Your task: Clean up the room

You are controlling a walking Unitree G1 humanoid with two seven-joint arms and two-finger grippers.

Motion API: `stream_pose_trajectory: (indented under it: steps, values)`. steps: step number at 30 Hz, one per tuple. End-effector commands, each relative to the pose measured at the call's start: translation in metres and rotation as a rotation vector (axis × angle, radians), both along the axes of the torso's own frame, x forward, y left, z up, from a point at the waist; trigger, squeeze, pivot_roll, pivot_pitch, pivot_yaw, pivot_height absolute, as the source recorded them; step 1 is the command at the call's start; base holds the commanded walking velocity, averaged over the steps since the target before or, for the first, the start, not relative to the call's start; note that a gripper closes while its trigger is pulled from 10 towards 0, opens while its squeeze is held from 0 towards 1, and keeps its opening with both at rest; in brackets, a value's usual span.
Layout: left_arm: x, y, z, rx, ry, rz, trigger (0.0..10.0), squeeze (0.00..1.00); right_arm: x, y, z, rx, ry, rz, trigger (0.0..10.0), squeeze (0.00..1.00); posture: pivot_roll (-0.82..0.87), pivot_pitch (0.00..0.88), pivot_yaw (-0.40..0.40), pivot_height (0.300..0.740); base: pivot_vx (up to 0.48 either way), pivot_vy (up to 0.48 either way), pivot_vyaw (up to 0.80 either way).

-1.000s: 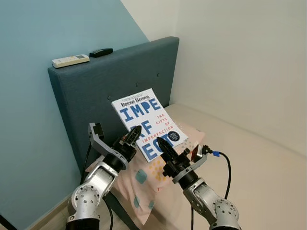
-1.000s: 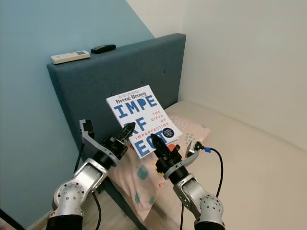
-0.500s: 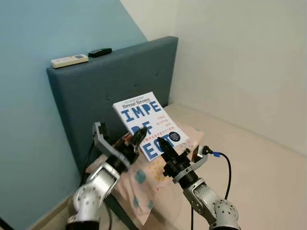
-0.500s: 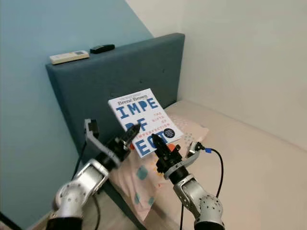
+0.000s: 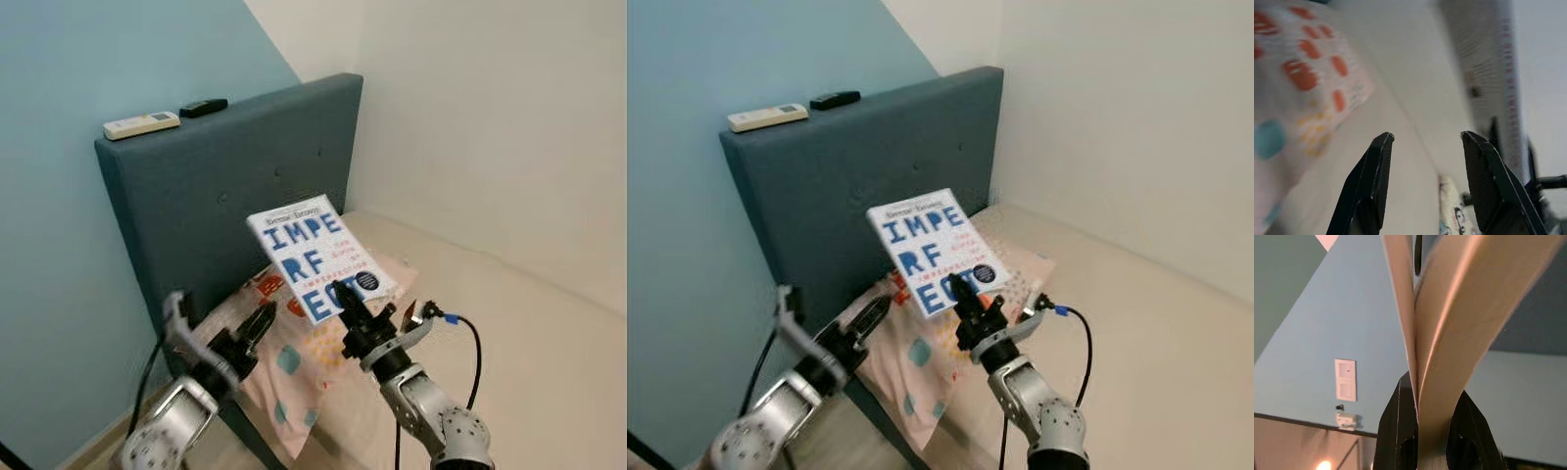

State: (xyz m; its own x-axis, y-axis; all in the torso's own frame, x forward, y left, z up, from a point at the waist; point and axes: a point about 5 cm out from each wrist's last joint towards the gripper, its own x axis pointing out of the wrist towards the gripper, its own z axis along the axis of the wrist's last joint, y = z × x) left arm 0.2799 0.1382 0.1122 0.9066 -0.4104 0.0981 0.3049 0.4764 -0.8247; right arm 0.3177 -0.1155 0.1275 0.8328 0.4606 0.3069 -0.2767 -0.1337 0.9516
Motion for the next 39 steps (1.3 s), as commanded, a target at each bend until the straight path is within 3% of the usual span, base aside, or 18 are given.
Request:
stream_pose_trajectory:
  steps: [1, 5, 7, 8, 9, 12, 13, 14, 15, 18, 19, 20, 21, 22, 24, 25, 29, 39]
  values:
    - [-0.003, 0.004, 0.0, -0.005, -0.002, 0.017, 10.0, 0.0, 0.001, -0.008, 0.001, -0.006, -0.016, -0.031, 0.0, 0.0, 0.05, 0.079, -0.05, 0.728, 0.0, 0.0, 0.0]
    - [-0.013, 0.017, 0.003, 0.017, -0.037, 0.033, 10.0, 0.0, -0.003, -0.03, -0.01, -0.087, 0.011, -0.06, 0.0, 0.0, 0.05, 0.073, -0.055, 0.728, 0.0, 0.0, 0.0]
    - [-0.014, 0.02, -0.001, 0.083, -0.03, 0.048, 10.0, 0.0, -0.007, -0.033, -0.014, -0.134, 0.014, -0.048, 0.0, 0.0, 0.05, 0.072, -0.055, 0.728, 0.0, 0.0, 0.0]
    - [-0.013, 0.025, -0.006, 0.177, -0.013, 0.088, 10.0, 0.0, -0.01, -0.033, -0.018, -0.209, 0.014, -0.03, 0.0, 0.0, 0.05, 0.069, -0.053, 0.728, 0.0, 0.0, 0.0]
    - [-0.013, 0.025, -0.006, 0.177, -0.013, 0.088, 10.0, 0.0, -0.01, -0.033, -0.018, -0.209, 0.014, -0.03, 0.0, 0.0, 0.05, 0.069, -0.053, 0.728, 0.0, 0.0, 0.0]
    - [-0.009, 0.041, -0.026, 0.491, 0.058, 0.202, 10.0, 0.0, -0.018, -0.033, -0.032, -0.492, 0.002, 0.024, 0.0, 0.0, 0.05, 0.068, -0.055, 0.728, 0.0, 0.0, 0.0]
    - [-0.009, 0.041, -0.026, 0.491, 0.058, 0.202, 10.0, 0.0, -0.018, -0.033, -0.032, -0.492, 0.002, 0.024, 0.0, 0.0, 0.05, 0.068, -0.055, 0.728, 0.0, 0.0, 0.0]
    - [-0.009, 0.046, -0.035, 0.635, 0.087, 0.215, 10.0, 0.0, -0.021, -0.033, -0.038, -0.588, 0.002, 0.048, 0.0, 0.0, 0.05, 0.072, -0.057, 0.728, 0.0, 0.0, 0.0]
    - [-0.012, 0.051, -0.051, 0.865, 0.123, 0.201, 10.0, 0.0, -0.027, -0.033, -0.047, -0.718, -0.004, 0.085, 0.0, 0.0, 0.05, 0.075, -0.059, 0.728, 0.0, 0.0, 0.0]
    - [-0.014, 0.053, -0.06, 0.953, 0.165, 0.193, 10.0, 0.0, -0.03, -0.033, -0.051, -0.761, -0.005, 0.104, 0.0, 0.0, 0.05, 0.077, -0.06, 0.728, 0.0, 0.0, 0.0]
    - [-0.019, 0.059, -0.071, 1.049, 0.221, 0.2, 10.0, 0.0, -0.035, -0.032, -0.058, -0.84, -0.016, 0.13, 0.0, 0.0, 0.05, 0.079, -0.059, 0.728, 0.0, 0.0, 0.0]
    - [-0.022, 0.061, -0.077, 1.085, 0.259, 0.21, 10.0, 0.0, -0.038, -0.031, -0.064, -0.894, -0.016, 0.149, 2.3, 0.0, 0.04, 0.082, -0.06, 0.728, 0.0, 0.0, 0.0]
    - [-0.022, 0.061, -0.077, 1.085, 0.259, 0.21, 10.0, 0.0, -0.038, -0.031, -0.064, -0.894, -0.016, 0.149, 2.3, 0.0, 0.04, 0.082, -0.06, 0.728, 0.0, 0.0, 0.0]
    - [-0.027, 0.064, -0.084, 1.156, 0.302, 0.22, 10.0, 0.0, -0.044, -0.028, -0.073, -0.971, -0.02, 0.173, 3.6, 0.0, 0.04, 0.084, -0.06, 0.728, 0.0, 0.0, 0.0]
    - [-0.028, 0.065, -0.086, 1.188, 0.313, 0.222, 10.0, 0.0, -0.046, -0.027, -0.076, -0.998, -0.023, 0.181, 3.6, 0.0, 0.04, 0.084, -0.06, 0.728, 0.0, 0.0, 0.0]
    - [-0.03, 0.064, -0.088, 1.195, 0.316, 0.216, 10.0, 0.0, -0.048, -0.026, -0.079, -1.02, -0.02, 0.18, 10.0, 0.0, 0.04, 0.084, -0.061, 0.728, 0.0, 0.0, 0.0]
    - [-0.03, 0.063, -0.09, 1.202, 0.312, 0.217, 10.0, 0.0, -0.05, -0.025, -0.082, -1.047, -0.025, 0.182, 10.0, 0.0, 0.04, 0.084, -0.061, 0.728, 0.0, 0.0, 0.0]
    - [-0.037, 0.054, -0.107, 1.252, 0.329, 0.202, 10.0, 0.0, -0.079, -0.009, -0.112, -1.18, -0.096, 0.213, 10.0, 0.0, 0.03, 0.094, -0.065, 0.728, 0.0, 0.0, 0.0]
